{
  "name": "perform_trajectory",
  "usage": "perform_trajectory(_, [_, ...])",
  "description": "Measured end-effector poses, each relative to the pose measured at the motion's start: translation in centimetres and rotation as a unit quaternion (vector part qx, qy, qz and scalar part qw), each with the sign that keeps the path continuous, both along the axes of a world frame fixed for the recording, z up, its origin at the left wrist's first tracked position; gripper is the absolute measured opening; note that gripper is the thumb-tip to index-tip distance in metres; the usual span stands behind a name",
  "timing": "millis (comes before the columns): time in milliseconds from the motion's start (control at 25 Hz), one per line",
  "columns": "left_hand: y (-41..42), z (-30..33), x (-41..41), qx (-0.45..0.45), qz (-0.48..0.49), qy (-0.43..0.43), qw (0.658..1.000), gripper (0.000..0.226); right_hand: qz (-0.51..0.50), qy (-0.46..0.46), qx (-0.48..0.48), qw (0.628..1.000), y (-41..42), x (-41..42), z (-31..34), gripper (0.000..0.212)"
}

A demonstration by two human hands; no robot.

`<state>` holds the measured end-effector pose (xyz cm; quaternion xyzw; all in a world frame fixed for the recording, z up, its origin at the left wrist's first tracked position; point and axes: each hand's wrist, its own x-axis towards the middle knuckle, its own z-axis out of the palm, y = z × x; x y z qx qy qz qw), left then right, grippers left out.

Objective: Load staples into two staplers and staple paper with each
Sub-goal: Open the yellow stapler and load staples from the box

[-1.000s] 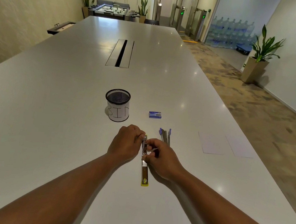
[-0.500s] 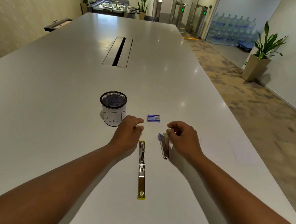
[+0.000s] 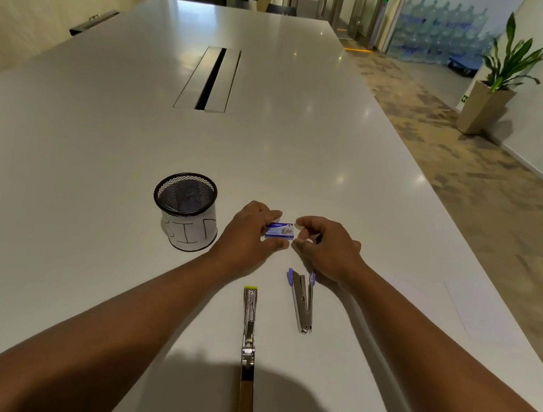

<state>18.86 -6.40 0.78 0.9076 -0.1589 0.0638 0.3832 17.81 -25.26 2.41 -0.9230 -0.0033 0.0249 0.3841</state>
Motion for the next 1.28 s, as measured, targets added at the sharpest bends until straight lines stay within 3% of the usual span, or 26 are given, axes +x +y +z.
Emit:
perform_trajectory(120, [-0.2, -0.8, 0.4, 0.022, -0.006, -0.034, 0.999, 0.038, -0.006, -0.020, -0.070, 0.997, 0.4, 0.3, -0.6, 0.036])
perform_trajectory(280, [0.0, -0.6, 0.1, 0.022, 0.006, -0.047, 0.999, 0.028, -0.004, -0.003, -0.066, 0.998, 0.4, 0.4, -0.6, 0.040])
perform_trajectory(360, [0.0, -0.5, 0.0, 0.024, 0.007, -0.044, 0.999, 0.026, -0.008, -0.002, -0.063, 0.998, 0.4, 0.5, -0.2, 0.030])
perform_trajectory(520, [-0.3, -0.8, -0.6, 0.026, 0.025, -0.035, 0.999, 0.023, -0.012, 0.004, -0.042, 0.999, 0.4, 0.2, 0.2, 0.012])
perform_trajectory(720, [-0.3, -0.7, -0.7, 0.022, 0.029, -0.027, 0.999, 0.023, 0.004, 0.003, -0.012, 1.000, 0.1, 0.1, 0.4, 0.023])
perform_trajectory(920, [-0.4, -0.6, -0.9, 0.016, 0.027, -0.022, 0.999, 0.021, -0.018, -0.008, 0.030, 0.999, 0.1, 0.1, 0.0, 0.021])
perform_trajectory(1040, [-0.4, -0.7, -0.8, 0.011, 0.024, -0.025, 0.999, 0.020, -0.036, -0.006, 0.015, 0.999, 0.3, 0.3, 0.0, 0.027])
perform_trajectory(1280, [-0.4, -0.7, -0.9, 0.012, 0.025, -0.026, 0.999, 0.017, -0.005, -0.005, -0.017, 1.000, 0.2, 1.1, 1.3, 0.017])
